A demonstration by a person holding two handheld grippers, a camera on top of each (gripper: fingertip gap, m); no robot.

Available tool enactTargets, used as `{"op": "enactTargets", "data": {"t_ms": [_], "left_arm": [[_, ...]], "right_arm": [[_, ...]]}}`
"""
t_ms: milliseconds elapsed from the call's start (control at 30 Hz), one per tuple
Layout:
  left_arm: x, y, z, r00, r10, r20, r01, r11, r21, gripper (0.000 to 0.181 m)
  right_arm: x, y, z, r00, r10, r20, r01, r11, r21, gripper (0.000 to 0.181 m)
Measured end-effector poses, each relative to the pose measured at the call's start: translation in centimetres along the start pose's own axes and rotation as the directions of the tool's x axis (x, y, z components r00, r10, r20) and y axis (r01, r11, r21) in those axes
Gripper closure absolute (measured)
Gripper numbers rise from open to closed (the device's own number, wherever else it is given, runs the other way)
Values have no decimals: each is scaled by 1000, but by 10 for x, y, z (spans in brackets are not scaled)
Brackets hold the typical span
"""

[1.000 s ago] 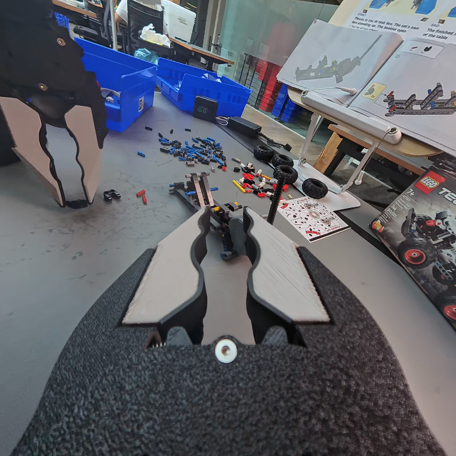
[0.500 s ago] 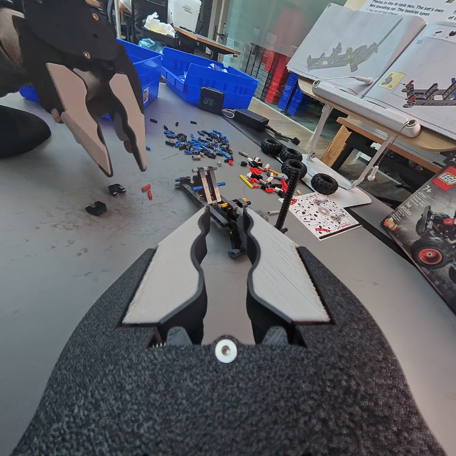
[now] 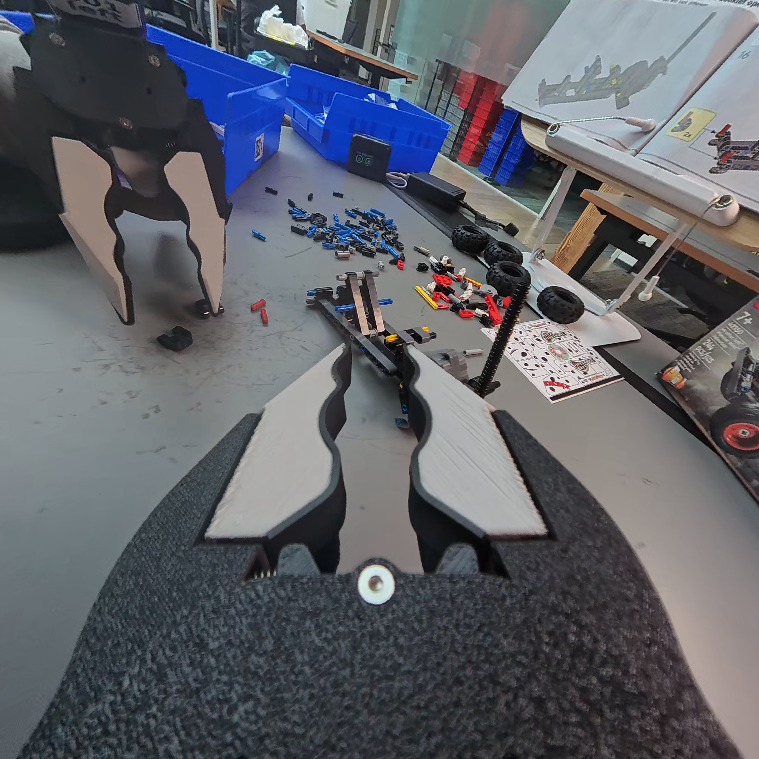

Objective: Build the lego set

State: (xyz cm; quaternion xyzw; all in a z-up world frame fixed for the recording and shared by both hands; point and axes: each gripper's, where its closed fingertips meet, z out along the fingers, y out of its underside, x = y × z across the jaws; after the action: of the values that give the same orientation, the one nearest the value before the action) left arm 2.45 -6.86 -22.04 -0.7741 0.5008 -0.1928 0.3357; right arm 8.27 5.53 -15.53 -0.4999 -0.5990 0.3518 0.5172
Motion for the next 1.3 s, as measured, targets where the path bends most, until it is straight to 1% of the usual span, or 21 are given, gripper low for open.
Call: {"op": "enactTargets", "data": {"t_ms": [67,167,267,400,467,533,600,667,700,800,900,967,1067,1100,1167,1200,1233,1300], "left_arm": [[0,4,7,1000,9,6,-9,1000,-29,142],[-4,7,14,999,9,46,-7,998,-56,159],[-8,4,18,996,-23,82,28,998,-51,159],[-23,1,21,977,-59,203,75,995,-73,159],[-27,0,23,968,-87,235,106,992,-72,159],[-28,-3,23,964,-117,238,132,990,-48,159],[-26,-9,19,966,-148,211,151,989,1,156],[-34,-15,9,957,-189,221,178,982,66,151],[-42,-15,1,946,-211,245,191,976,100,149],[-71,-6,-23,896,-290,335,241,953,181,143],[-96,11,-36,853,-359,380,299,931,208,136],[-107,19,-33,855,-357,375,313,934,175,125],[-119,32,-19,885,-313,344,315,948,52,105],[-124,35,-15,895,-293,338,303,953,22,102],[-131,35,-8,911,-247,329,264,965,-7,101],[-132,34,-5,917,-251,308,267,964,-9,103],[-134,32,-3,919,-265,293,278,960,-3,107],[-135,30,1,922,-269,279,282,959,-8,120]], "right_arm": [[-2,-1,0,1000,-4,4,4,1000,1,158],[-4,-2,1,1000,-12,10,12,1000,3,159],[-5,-3,1,1000,-16,12,16,1000,4,159],[-5,-2,0,1000,-18,8,18,1000,3,159],[-5,-2,0,1000,-21,7,21,1000,2,160],[-5,-1,1,1000,-25,5,25,1000,-6,160],[-4,2,1,1000,-29,-2,29,999,-24,160],[-2,6,3,999,-30,-12,29,999,-46,160],[0,8,3,999,-28,-22,27,998,-55,160],[5,13,4,999,-18,-48,14,996,-88,160],[6,23,11,999,-11,-47,3,986,-165,161],[4,33,20,998,-42,-40,31,969,-243,161],[-2,51,32,993,-120,-10,108,926,-363,161],[-4,55,35,991,-136,1,126,913,-389,161],[-5,61,39,986,-168,8,155,891,-427,161],[-3,64,39,983,-184,4,167,880,-444,161],[-2,68,39,980,-200,2,178,870,-460,161],[1,69,38,978,-208,-3,183,866,-466,163]]}}
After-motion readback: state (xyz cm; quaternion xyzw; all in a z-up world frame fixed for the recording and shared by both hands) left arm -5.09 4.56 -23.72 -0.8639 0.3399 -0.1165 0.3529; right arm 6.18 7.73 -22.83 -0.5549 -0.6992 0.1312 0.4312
